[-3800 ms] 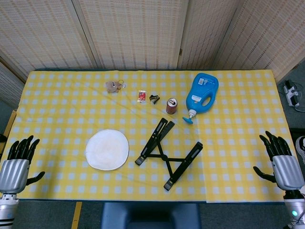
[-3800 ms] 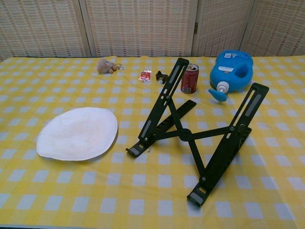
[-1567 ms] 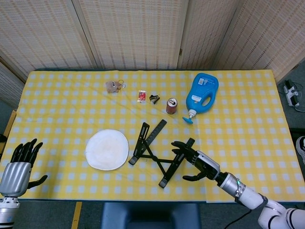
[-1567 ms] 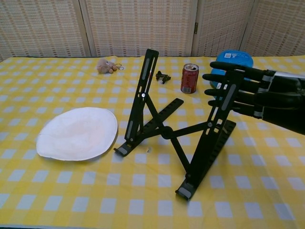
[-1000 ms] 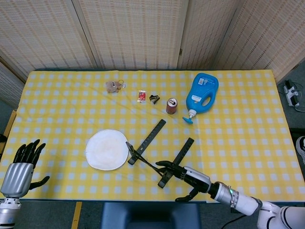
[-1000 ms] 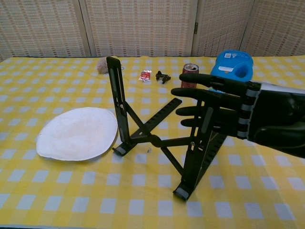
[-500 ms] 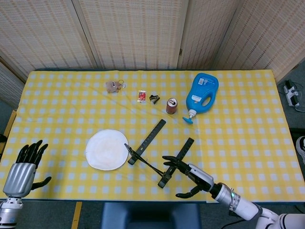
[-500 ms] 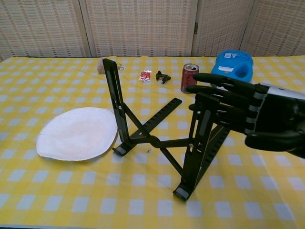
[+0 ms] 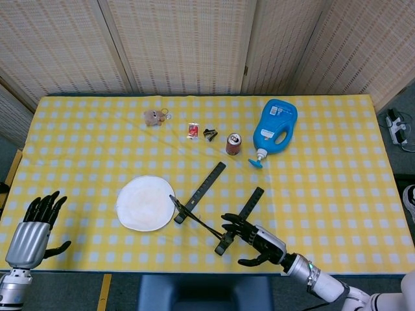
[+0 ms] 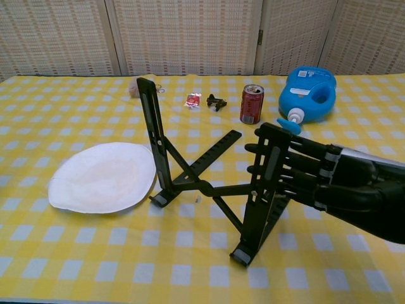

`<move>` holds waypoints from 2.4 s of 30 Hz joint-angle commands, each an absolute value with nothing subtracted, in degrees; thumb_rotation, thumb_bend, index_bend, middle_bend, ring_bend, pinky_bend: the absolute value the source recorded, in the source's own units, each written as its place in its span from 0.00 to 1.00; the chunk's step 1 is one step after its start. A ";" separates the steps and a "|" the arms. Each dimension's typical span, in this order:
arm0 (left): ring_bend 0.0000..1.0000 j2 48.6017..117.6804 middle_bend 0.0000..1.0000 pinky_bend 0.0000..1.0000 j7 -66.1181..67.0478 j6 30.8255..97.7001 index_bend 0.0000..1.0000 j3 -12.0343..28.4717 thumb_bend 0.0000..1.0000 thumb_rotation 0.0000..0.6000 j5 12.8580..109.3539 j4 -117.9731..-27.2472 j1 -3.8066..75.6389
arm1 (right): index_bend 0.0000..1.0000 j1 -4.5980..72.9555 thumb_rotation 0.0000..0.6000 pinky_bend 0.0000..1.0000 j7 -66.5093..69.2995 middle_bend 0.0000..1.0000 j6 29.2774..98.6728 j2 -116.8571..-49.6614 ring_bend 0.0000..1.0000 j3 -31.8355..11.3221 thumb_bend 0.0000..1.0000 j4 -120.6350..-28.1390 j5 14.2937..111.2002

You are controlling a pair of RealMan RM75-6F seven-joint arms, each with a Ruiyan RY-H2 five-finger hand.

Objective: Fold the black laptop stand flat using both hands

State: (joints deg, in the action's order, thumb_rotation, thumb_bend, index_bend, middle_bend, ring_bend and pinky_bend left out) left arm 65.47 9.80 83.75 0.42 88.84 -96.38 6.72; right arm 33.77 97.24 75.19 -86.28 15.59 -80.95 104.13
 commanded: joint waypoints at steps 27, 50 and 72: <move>0.00 65.92 0.00 0.00 10.13 83.12 0.00 0.01 0.16 1.00 89.12 -96.25 6.98 | 0.00 34.28 1.00 0.00 100.69 0.01 71.88 -90.00 0.06 18.78 0.24 -77.46 103.93; 0.02 68.77 0.04 0.00 -14.36 66.19 0.06 4.63 0.18 1.00 89.28 -89.88 21.36 | 0.00 32.92 1.00 0.00 84.32 0.01 79.69 -79.44 0.06 17.94 0.24 -83.97 105.91; 0.04 81.62 0.10 0.00 -45.68 44.54 0.33 5.04 0.39 1.00 88.54 -76.34 40.16 | 0.00 32.31 1.00 0.00 81.09 0.01 76.85 -75.78 0.06 15.86 0.24 -88.62 102.77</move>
